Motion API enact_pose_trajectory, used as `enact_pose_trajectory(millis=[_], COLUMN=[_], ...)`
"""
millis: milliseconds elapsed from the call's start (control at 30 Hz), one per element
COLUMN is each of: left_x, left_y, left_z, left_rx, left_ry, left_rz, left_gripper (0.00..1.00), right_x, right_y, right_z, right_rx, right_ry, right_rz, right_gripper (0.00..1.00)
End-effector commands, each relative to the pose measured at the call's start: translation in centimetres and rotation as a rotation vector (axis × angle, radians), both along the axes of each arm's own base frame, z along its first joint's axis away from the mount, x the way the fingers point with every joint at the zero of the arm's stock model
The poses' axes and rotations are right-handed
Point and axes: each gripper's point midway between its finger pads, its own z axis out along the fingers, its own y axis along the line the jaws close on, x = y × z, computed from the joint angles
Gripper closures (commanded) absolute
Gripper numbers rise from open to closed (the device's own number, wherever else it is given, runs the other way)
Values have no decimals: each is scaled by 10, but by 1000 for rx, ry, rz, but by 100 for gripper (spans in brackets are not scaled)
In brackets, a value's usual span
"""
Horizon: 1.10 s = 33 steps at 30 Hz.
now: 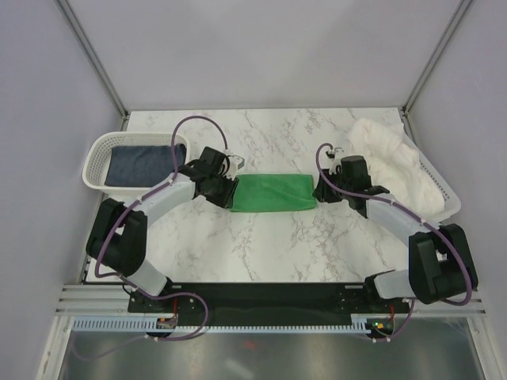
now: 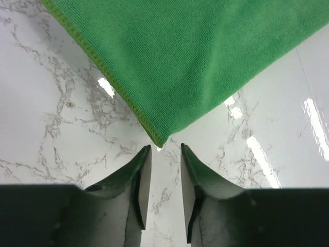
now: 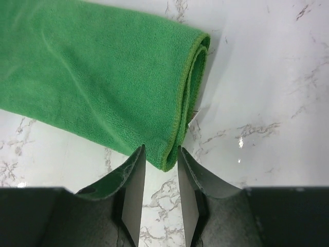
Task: Fold and stack the towels
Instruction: Fold the towel
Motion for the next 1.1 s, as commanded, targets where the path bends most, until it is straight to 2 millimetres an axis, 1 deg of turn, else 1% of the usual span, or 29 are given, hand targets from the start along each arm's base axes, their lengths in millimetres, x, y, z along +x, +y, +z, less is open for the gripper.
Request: enact_pose_trajectory(millis=[0, 67, 133, 167, 200, 233, 267, 300, 333, 367, 400, 433, 467, 500, 533, 567, 600, 633, 667, 733, 800, 833, 867, 900, 933, 967, 1000, 1033, 1067], left_x=[-16, -20, -17, -13, -4, 1, 5, 12, 19, 19, 9, 10, 9, 9, 7, 6, 4, 2, 0, -2, 0, 2, 8, 9, 11, 18, 20, 22, 23], left_y=[-4, 5, 10, 12, 10, 5, -5, -14, -30, -41, -47, -50, -49, -46, -42, -33, -30, -28, -18, -12, -1, 1, 2, 2, 2, -3, -5, -8, -17], left_z=[12, 15, 22, 26, 36, 42, 50, 58, 66, 69, 60, 57, 44, 37, 26, 12, 4, -6, -17, -25, -30, -27, -18, -12, -5, 9, 18, 25, 37], left_rx=[-34, 3, 35, 45, 42, 20, -34, -78, -162, -220, -263, -284, -291, -281, -263, -225, -210, -195, -151, -127, -77, -70, -73, -76, -81, -103, -114, -129, -174], left_ry=[31, 42, 32, 21, -5, -14, -10, -14, -23, -17, 26, 25, 38, 40, 55, 65, 77, 97, 100, 115, 104, 90, 59, 52, 39, 20, 9, 5, 5], left_rz=[-29, -27, -13, 7, 23, 29, 57, 75, 91, 79, 69, 88, 125, 147, 170, 219, 236, 254, 293, 331, 378, 387, 396, 395, 388, 383, 379, 378, 354], left_gripper=[60, 55, 53, 53, 53, 53, 53, 54, 54, 54, 54, 54, 54, 54, 54, 54, 54, 54, 54, 54, 54, 53, 53, 53, 52, 51, 51, 51, 51], right_x=[9, 12, 17, 20, 19, 23, 24, 24, 24, 23, 22, 19, 17, 14, 17, 17, 13, 13, 13, 12, 18, 21, 24, 32, 36, 40, 49, 54, 57], right_y=[-3, -4, -2, 2, 9, 15, 22, 29, 36, 40, 44, 46, 45, 41, 29, 22, 15, 9, 4, -3, -4, -3, 0, 2, 4, 6, 10, 10, 11], right_z=[30, 40, 52, 57, 59, 66, 68, 63, 63, 58, 49, 41, 29, 16, 5, -3, -19, -25, -32, -41, -34, -29, -20, -8, -1, 7, 18, 20, 16], right_rx=[0, 7, 30, 58, 91, 123, 164, 183, 199, 208, 221, 225, 214, 187, 134, 103, 74, 63, 48, 10, 7, 13, 28, 41, 50, 62, 78, 78, 78], right_ry=[-61, -49, -45, -37, -19, -17, 6, 34, 46, 65, 96, 111, 135, 153, 149, 155, 183, 196, 207, 218, 191, 177, 157, 130, 116, 98, 70, 62, 71], right_rz=[-42, -76, -95, -109, -92, -89, -92, -84, -71, -69, -67, -63, -68, -82, -128, -150, -161, -176, -194, -223, -227, -222, -214, -212, -209, -207, -201, -202, -205], right_gripper=[61, 62, 62, 63, 63, 64, 64, 64, 64, 64, 64, 64, 64, 64, 64, 64, 64, 64, 64, 64, 64, 65, 65, 64, 66, 67, 68, 71, 71])
